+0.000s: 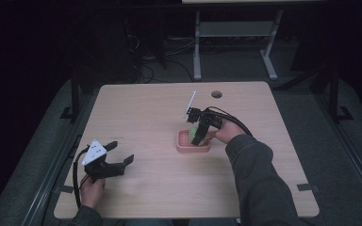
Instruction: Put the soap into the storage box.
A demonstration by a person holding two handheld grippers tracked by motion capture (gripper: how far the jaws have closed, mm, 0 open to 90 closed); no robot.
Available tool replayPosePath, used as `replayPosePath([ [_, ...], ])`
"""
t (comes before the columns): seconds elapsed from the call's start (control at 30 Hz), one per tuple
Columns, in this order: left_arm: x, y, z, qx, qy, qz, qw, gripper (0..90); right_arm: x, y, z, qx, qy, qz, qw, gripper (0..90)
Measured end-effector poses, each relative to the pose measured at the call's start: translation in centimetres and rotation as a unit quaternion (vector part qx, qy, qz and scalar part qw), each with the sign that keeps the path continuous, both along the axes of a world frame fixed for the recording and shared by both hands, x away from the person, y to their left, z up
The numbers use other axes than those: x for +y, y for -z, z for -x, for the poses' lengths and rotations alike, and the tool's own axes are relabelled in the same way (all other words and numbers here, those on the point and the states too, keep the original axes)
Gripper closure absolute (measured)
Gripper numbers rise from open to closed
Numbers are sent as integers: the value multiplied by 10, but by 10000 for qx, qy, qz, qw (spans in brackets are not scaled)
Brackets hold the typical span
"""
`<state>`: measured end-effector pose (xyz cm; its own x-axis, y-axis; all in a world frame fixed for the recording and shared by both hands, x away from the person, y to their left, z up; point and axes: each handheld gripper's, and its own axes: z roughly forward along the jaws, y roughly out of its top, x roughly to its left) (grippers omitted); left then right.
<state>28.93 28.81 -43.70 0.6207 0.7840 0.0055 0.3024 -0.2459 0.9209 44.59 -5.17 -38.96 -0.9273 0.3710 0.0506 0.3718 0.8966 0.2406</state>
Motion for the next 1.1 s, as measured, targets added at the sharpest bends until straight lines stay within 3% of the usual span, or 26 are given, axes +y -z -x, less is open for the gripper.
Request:
replayPosePath([
  [0.37,0,0,0,-8,-3,15,10000,141,8,14,-11,159,111,126,9997,249],
  [0.7,1,0,0,-26,-8,21,10000,141,9,21,-16,157,183,306,9992,248],
  [1.1,2,-1,0,-14,-27,22,10000,141,13,24,-18,109,220,314,9992,247],
])
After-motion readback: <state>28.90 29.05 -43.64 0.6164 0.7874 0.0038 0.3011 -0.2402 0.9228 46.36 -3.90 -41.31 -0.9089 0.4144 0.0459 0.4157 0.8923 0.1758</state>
